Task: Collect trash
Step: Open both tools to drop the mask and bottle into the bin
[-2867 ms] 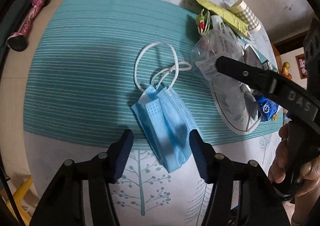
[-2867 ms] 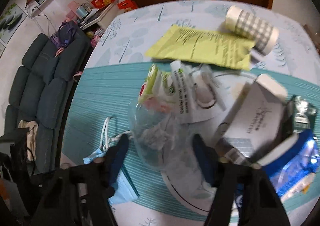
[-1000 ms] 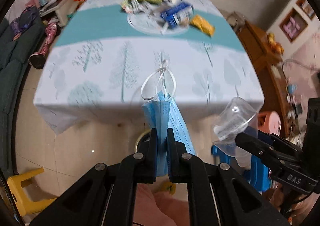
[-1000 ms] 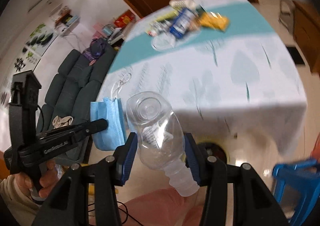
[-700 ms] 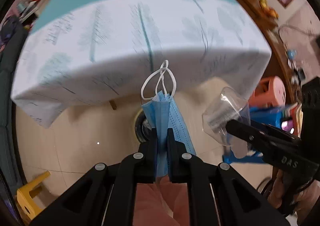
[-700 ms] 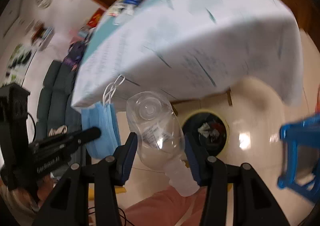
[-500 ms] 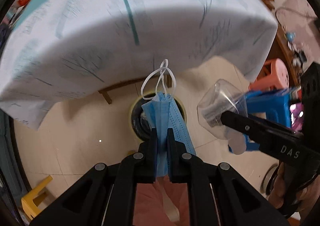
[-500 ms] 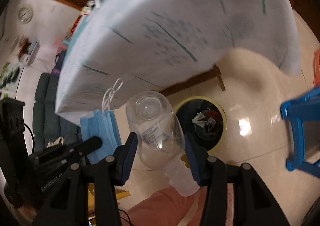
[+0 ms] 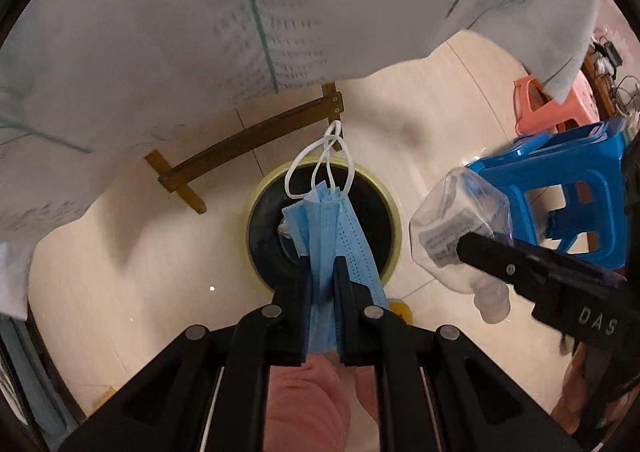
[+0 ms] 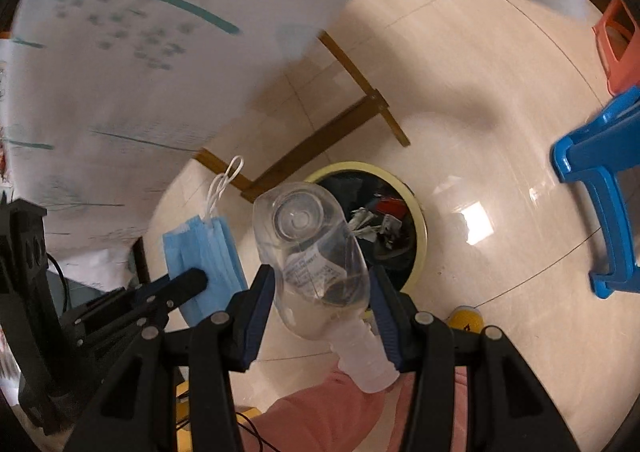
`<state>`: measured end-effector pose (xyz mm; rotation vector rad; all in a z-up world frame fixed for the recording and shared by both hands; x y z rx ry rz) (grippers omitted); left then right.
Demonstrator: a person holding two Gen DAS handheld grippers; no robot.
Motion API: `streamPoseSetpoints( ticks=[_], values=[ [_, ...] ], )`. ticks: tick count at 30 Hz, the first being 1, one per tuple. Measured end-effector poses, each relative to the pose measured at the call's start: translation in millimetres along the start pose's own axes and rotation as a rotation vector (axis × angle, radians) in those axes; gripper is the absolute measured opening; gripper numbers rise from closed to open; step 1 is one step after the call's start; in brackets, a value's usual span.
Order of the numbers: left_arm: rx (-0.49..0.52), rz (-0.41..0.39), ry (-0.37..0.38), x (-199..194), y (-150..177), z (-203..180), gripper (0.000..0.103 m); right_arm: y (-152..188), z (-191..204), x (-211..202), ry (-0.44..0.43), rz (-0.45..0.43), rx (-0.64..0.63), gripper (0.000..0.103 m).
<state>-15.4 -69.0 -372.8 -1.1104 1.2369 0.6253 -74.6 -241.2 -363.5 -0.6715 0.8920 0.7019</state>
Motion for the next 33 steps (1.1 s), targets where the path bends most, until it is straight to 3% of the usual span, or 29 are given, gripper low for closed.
streamPoseSetpoints(
  ticks=[5,10,13,24,27,33],
  values=[
    [0.019,-0.023,-0.009,28.0,1.3,10.3,0.022,8.7,-15.3,32.7,0.031,0.000,0.009,0.048],
    [0.006,-0.034,-0.023,47.5,5.4,17.4,0.060,13.8,-23.6,61.1,0.044,0.009,-0.005,0.048],
    [0.008,-0.063,-0.050,53.6,7.3,20.3,0.070,15.6,-24.9,72.0,0.052,0.005,-0.021,0.048],
    [-0.083,-0.135,-0.133,46.1,21.6,55.3,0.079,24.4,-5.7,103.2,0.057,0.031,-0.082,0.050],
    [-0.123,-0.154,-0.145,41.0,24.3,65.4,0.086,23.5,3.3,105.8,0.050,0.020,-0.098,0.053],
    [-0.172,-0.177,-0.161,33.9,24.9,77.7,0.088,20.3,16.6,112.9,0.044,0.014,-0.114,0.054]
  ],
)
Point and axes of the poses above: each gripper's, at about its wrist camera, not at the fingertips, and x roughly the way its jaws point, z to its left, y to its underside, the point moved 6 cm from there along x, roughly the way its jaws point, and after that the axes turned 13 degrees about -z, right-handed, at the moved point
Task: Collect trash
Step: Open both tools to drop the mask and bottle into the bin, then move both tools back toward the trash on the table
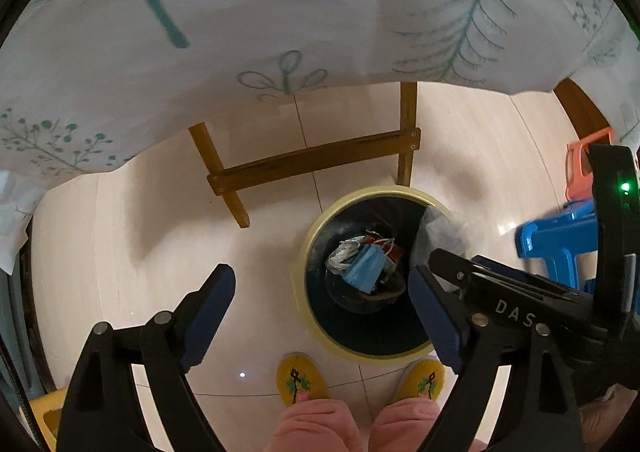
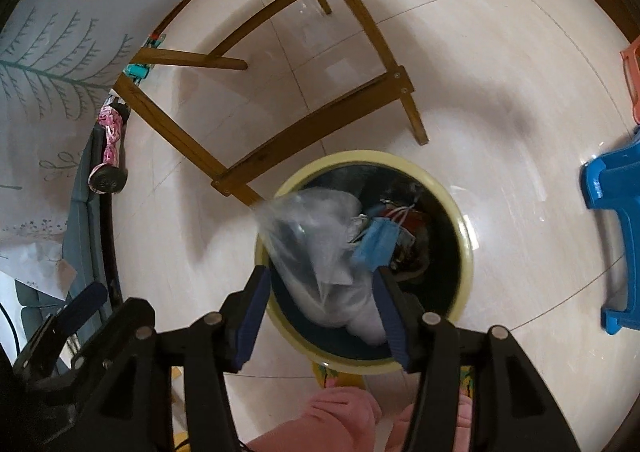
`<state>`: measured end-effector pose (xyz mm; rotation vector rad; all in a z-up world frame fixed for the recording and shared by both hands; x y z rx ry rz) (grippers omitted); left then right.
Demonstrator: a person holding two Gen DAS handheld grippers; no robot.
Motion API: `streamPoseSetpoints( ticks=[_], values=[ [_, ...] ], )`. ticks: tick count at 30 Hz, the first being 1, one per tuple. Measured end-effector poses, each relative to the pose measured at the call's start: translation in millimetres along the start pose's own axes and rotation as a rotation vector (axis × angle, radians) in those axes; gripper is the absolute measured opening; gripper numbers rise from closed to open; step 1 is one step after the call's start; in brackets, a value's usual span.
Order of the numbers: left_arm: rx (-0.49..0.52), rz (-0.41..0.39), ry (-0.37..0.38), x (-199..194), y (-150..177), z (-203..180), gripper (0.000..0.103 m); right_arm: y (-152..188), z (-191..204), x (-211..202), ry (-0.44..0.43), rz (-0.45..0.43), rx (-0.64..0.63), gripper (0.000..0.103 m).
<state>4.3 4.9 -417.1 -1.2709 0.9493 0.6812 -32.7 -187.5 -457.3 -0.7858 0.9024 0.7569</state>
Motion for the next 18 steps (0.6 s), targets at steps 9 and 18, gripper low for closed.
streamPoseSetpoints(
  ticks=[9,18],
  values=[
    [-0.035,-0.025,-0.010,-15.8,-6.0,5.0,0.091,-7.4,12.2,-11.0,0.014,-0.042,-0.036,0.063],
    [-0.049,-0.031,-0.013,-64.2,-24.4,8.1,0.091,-16.9,22.4,-63.9,0.033,-0.089,-0.028,0.064]
  ],
)
Point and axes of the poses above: each gripper's, at about its wrist camera, not at the fingertips, and x roughly the way its jaws point, z to its left, y to its underside, the point moved 6 cm from there along x, roughly the way its jaws point, and after that the axes turned 13 degrees about -z, right-handed, at the moved point
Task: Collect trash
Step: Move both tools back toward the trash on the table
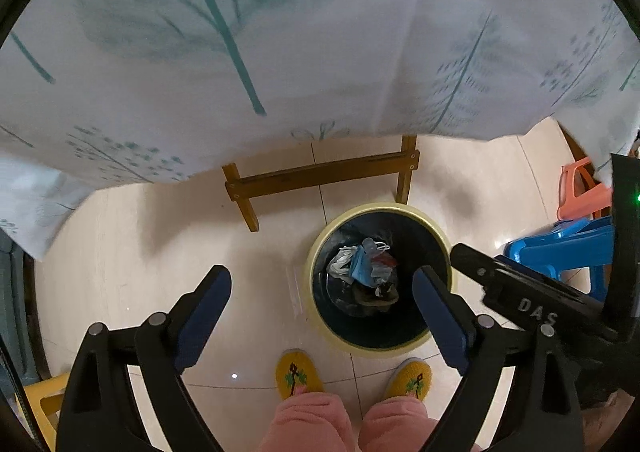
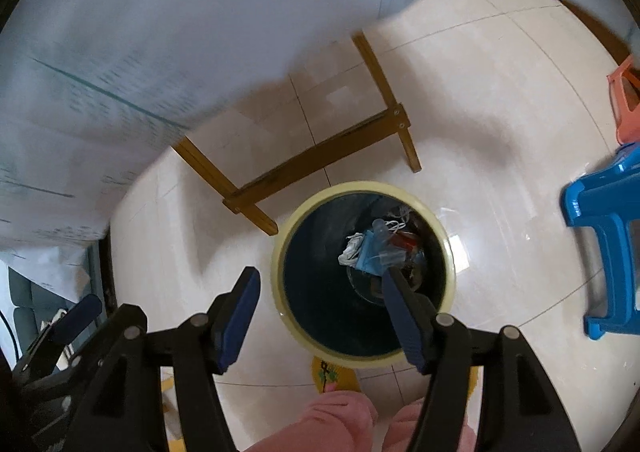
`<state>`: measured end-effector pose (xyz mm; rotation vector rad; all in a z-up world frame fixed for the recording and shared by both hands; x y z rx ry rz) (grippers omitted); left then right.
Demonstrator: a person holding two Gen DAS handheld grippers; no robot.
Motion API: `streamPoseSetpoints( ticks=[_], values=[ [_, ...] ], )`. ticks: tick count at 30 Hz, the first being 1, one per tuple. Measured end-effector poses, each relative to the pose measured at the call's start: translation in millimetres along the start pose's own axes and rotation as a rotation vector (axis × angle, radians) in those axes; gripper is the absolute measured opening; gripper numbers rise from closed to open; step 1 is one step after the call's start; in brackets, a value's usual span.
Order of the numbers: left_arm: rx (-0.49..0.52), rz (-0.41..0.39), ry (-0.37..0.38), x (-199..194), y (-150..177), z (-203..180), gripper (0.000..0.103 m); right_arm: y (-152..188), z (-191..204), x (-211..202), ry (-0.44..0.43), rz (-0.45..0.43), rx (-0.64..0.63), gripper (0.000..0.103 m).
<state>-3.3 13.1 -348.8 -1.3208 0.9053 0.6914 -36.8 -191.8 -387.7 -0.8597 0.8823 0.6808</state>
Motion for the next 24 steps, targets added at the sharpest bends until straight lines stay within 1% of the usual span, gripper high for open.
streamPoseSetpoints(
  ticks=[2,6,12,20,24],
  values=[
    [-0.004,-0.004,0.000,-16.8,-7.6,2.1,0.091,-5.5,4.0,-15.7,0.002,-0.007,-0.005,0.064],
    [-0.020,-0.018,0.006,-56.4,-28.3,5.8,0.091,-23.1,16.5,-62.0,-0.006,-0.022,-0.016,0.064],
    [-0.033,-0.053,0.027,-126.0,-63.5,5.9,0.091,-51.8,41.6,-130.1,-0.025,-0.051,-0.056,0.064],
    [-0.055,-0.096,0.028,-188.8,-95.4,8.4,0.091,-81.0,70.3,-202.7,-0.058,-0.089,-0.130,0.064],
    [-0.051,-0.138,0.021,-214.2,-109.7,5.3,0.091,-89.8,81.0,-233.4,-0.078,-0.114,-0.177,0.064]
  ],
)
Point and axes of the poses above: each gripper's, at about its wrist camera, not at the fingertips, and x roughly the way its jaws point, z to its left, y to its underside, the point moved 6 cm from there along x, roughly the way its jaws point, and after that the axes turned 13 degrees about -z, right-handed, at the moved point
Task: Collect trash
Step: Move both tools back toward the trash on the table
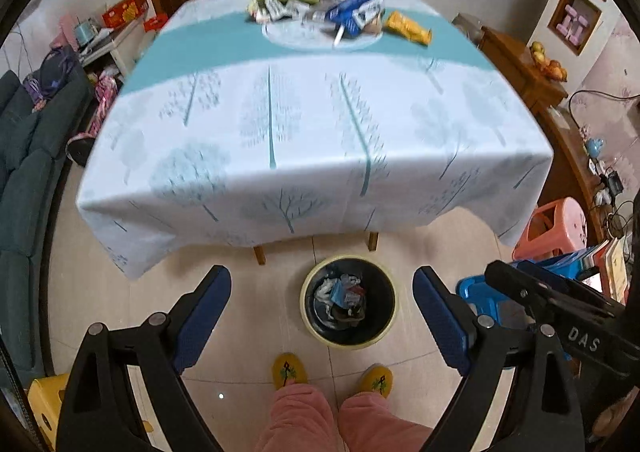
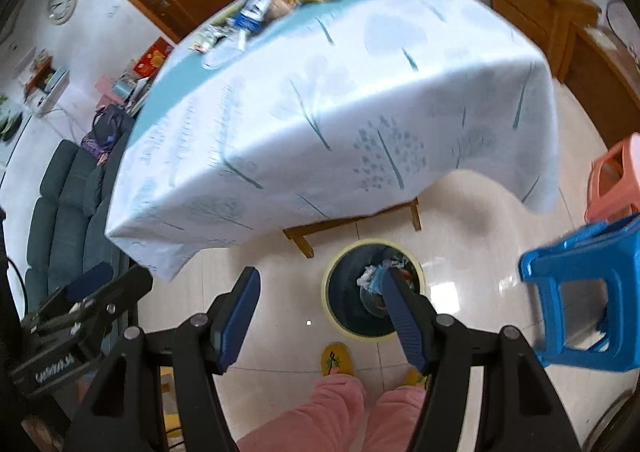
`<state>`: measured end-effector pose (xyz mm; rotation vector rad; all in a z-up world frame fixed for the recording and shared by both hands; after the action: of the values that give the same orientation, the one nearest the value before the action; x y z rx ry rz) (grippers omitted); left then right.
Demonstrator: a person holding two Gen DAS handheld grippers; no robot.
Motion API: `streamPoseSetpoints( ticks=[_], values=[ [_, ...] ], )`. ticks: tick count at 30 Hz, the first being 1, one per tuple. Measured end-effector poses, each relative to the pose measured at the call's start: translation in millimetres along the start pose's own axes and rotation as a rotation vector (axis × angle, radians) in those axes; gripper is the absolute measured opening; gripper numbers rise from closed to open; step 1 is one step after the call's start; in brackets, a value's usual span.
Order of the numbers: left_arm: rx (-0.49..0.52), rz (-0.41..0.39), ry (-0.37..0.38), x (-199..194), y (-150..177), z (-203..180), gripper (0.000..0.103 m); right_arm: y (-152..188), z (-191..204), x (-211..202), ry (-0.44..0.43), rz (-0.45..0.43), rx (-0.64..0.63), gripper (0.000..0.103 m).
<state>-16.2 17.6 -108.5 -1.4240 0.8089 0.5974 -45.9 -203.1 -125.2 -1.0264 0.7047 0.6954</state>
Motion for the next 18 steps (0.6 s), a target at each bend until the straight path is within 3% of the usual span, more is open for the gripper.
streamPoseSetpoints(
  ticks=[11,18],
  values=[
    [0.029,-0.102,-0.019,-49.0,-49.9,-22.8,0.091,-38.2,12.5,-46.3,-0.053,-0.078,-0.062,0.064],
    [0.025,-0.164,-0.036,-63.8,-84.2,-36.1,0.091,-79.3,26.0,-59.6,-0.100,-0.143,-0.122,0.064]
  ],
)
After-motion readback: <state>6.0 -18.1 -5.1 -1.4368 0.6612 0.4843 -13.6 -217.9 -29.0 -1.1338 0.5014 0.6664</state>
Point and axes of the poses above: each gripper's, at about its wrist camera, not at the fingertips, and x roughly the way its jaws point, z to its left, y to its underside, the point moved 6 cm from there along x, roughly the way its jaws point, and after that the axes turned 13 degrees about -z, right-handed, at the moved point
